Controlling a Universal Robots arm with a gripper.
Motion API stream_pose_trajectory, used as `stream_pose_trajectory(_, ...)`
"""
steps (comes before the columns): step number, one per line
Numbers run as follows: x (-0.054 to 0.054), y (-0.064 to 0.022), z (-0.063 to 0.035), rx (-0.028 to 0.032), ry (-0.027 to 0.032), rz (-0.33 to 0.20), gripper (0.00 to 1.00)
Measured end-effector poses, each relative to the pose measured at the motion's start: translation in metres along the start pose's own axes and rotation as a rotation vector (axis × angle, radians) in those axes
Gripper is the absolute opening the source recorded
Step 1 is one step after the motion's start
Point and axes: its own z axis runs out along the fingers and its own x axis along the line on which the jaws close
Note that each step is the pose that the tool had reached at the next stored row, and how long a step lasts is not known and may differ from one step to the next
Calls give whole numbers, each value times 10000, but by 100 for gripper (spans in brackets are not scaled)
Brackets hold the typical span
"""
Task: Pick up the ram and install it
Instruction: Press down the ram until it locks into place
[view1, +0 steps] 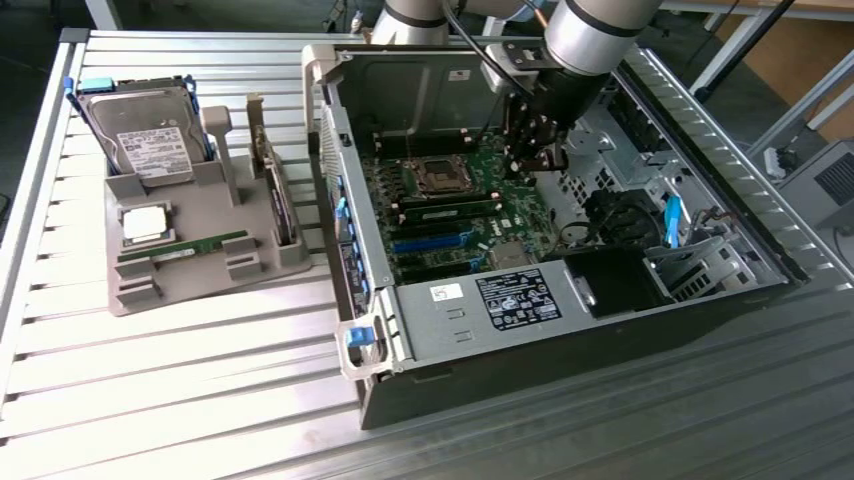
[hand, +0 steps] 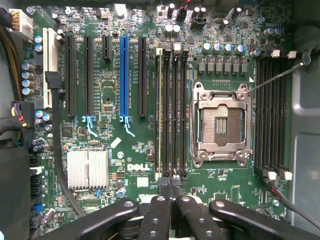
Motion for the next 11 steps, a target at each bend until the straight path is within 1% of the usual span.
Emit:
stream_pose_trajectory(3, 0, 0, 0, 36, -14, 509, 9)
stream_pose_trajectory(4, 0, 0, 0, 61, -24, 853, 9)
stream_pose_trajectory(8, 0, 0, 0, 119, -49, 1680, 9)
stream_pose_trajectory(11, 0, 0, 0, 133, -55, 1873, 9)
